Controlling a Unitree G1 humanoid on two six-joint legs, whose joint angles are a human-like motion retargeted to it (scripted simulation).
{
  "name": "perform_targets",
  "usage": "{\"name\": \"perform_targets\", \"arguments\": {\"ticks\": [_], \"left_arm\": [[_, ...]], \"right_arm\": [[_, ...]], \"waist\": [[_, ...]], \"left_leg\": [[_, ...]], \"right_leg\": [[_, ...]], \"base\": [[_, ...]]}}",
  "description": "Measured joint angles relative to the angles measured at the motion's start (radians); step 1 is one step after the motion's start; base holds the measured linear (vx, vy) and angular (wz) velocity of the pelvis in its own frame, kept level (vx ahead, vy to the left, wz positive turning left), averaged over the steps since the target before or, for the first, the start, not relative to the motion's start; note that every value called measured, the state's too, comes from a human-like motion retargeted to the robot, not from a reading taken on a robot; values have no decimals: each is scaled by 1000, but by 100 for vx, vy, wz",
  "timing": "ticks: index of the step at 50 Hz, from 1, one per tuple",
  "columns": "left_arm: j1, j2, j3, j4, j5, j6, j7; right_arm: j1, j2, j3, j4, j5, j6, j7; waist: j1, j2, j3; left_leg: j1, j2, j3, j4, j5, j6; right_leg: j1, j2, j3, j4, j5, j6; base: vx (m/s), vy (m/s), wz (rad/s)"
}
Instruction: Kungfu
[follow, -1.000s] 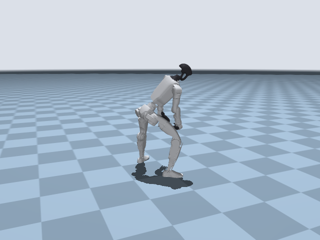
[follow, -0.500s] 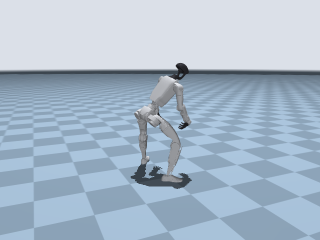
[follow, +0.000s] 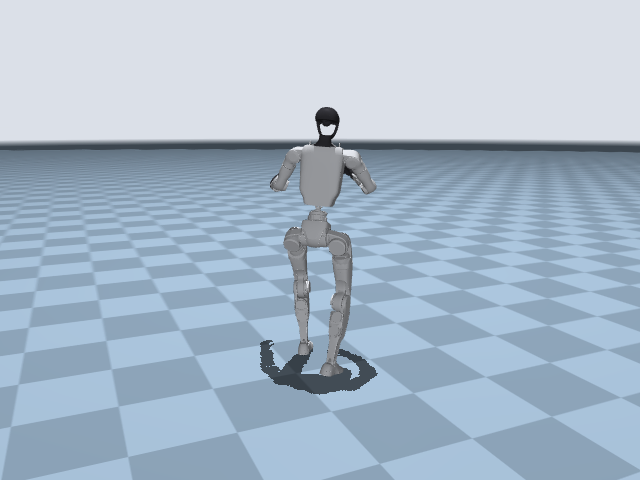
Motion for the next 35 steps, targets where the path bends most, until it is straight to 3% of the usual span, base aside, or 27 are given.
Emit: {"name": "perform_targets", "arguments": {"ticks": [2,3,5,6,7,9,10,12,13,15,18,23,26,28,30,31,33,35], "left_arm": [[-145,-20,-150,17,-144,21,-162],[-196,-54,-221,16,-189,44,-228],[-245,-173,-352,5,-221,60,-309],[-250,-254,-409,10,-245,58,-359],[-246,-337,-470,18,-279,60,-414],[-192,-516,-614,54,-379,91,-514],[-154,-608,-689,81,-428,117,-538],[-72,-739,-785,104,-480,23,-358],[-56,-757,-766,116,-500,-6,-357],[-28,-766,-775,166,-528,21,-408],[-16,-726,-844,202,-623,94,-450],[45,-737,-840,211,-653,129,-443],[54,-718,-808,171,-713,131,-385],[44,-674,-760,110,-760,139,-332],[25,-613,-719,0,-821,135,-235],[5,-578,-698,-88,-850,101,-142],[-51,-504,-670,-311,-860,-10,95],[-147,-454,-657,-574,-729,-94,384]], "right_arm": [[83,-3,-65,-91,-111,-63,-180],[133,2,-101,-135,-168,-95,-286],[240,20,-176,-204,-289,-169,-524],[292,34,-206,-226,-355,-209,-643],[343,49,-229,-244,-417,-243,-754],[429,72,-230,-261,-528,-266,-918],[465,76,-211,-264,-585,-261,-974],[584,115,-214,-281,-860,-40,-1489],[645,77,-243,-315,-947,-23,-1572],[736,55,-232,-324,-940,-88,-1545],[846,-8,-211,-347,-799,-165,-1372],[823,-31,-220,-335,-800,-134,-1284],[710,-71,-156,-325,-724,-142,-1195],[555,-128,-77,-318,-638,-162,-1118],[325,-197,29,-328,-502,-213,-1030],[181,-240,75,-356,-384,-254,-965],[-149,-316,159,-420,-112,-299,-809],[-522,-402,235,-512,111,-303,-657]], "waist": [[-28,29,-13],[-51,23,-12],[-79,-13,23],[-109,-13,51],[-154,0,81],[-289,72,147],[-345,104,178],[-465,137,250],[-502,131,278],[-537,125,316],[-503,89,309],[-396,89,210],[-283,63,109],[-192,1,23],[-110,-70,-41],[-87,-90,-46],[-26,-136,-24],[79,-204,44]], "left_leg": [[54,-19,-56,-32,10,11],[98,-45,-64,-60,20,21],[196,-107,-49,-115,53,44],[247,-120,-45,-129,64,50],[296,-128,-55,-140,71,57],[379,-113,-113,-144,75,75],[412,-97,-122,-148,76,88],[467,-76,-104,-169,84,101],[492,-67,-73,-180,93,106],[529,-58,-7,-200,113,120],[576,-80,81,-229,141,122],[495,-73,51,-227,149,64],[379,-74,-20,-184,115,5],[262,-80,-47,-130,84,-36],[137,-90,-86,-63,53,-70],[84,-90,-115,-20,32,-79],[-12,-90,-145,74,-3,-92],[-116,-83,-140,189,-14,-99]], "right_leg": [[-116,12,-93,52,36,-50],[-173,41,-70,34,41,-42],[-271,128,77,-44,61,-3],[-309,162,148,-115,130,-17],[-349,186,201,-189,210,-46],[-435,196,237,-347,392,-167],[-483,209,253,-423,461,-232],[-555,193,192,-537,450,-231],[-584,168,123,-568,442,-230],[-614,160,42,-607,410,-275],[-589,194,35,-601,361,-250],[-456,182,114,-553,377,-226],[-340,150,175,-462,330,-153],[-269,103,214,-375,286,-85],[-192,32,193,-285,261,-20],[-135,-10,126,-255,260,-16],[-10,-107,-11,-213,270,-43],[120,-199,-126,-221,311,-118]], "base": [[58,10,93],[57,2,103],[51,1,90],[44,6,127],[39,7,203],[36,1,213],[24,0,161],[11,1,126],[10,-1,57],[15,-4,-23],[17,-2,-87],[3,-3,-34],[-9,-4,-39],[-24,-16,-65],[-38,-33,-38],[-54,-48,2],[-77,-59,12],[-91,-74,-33]]}}
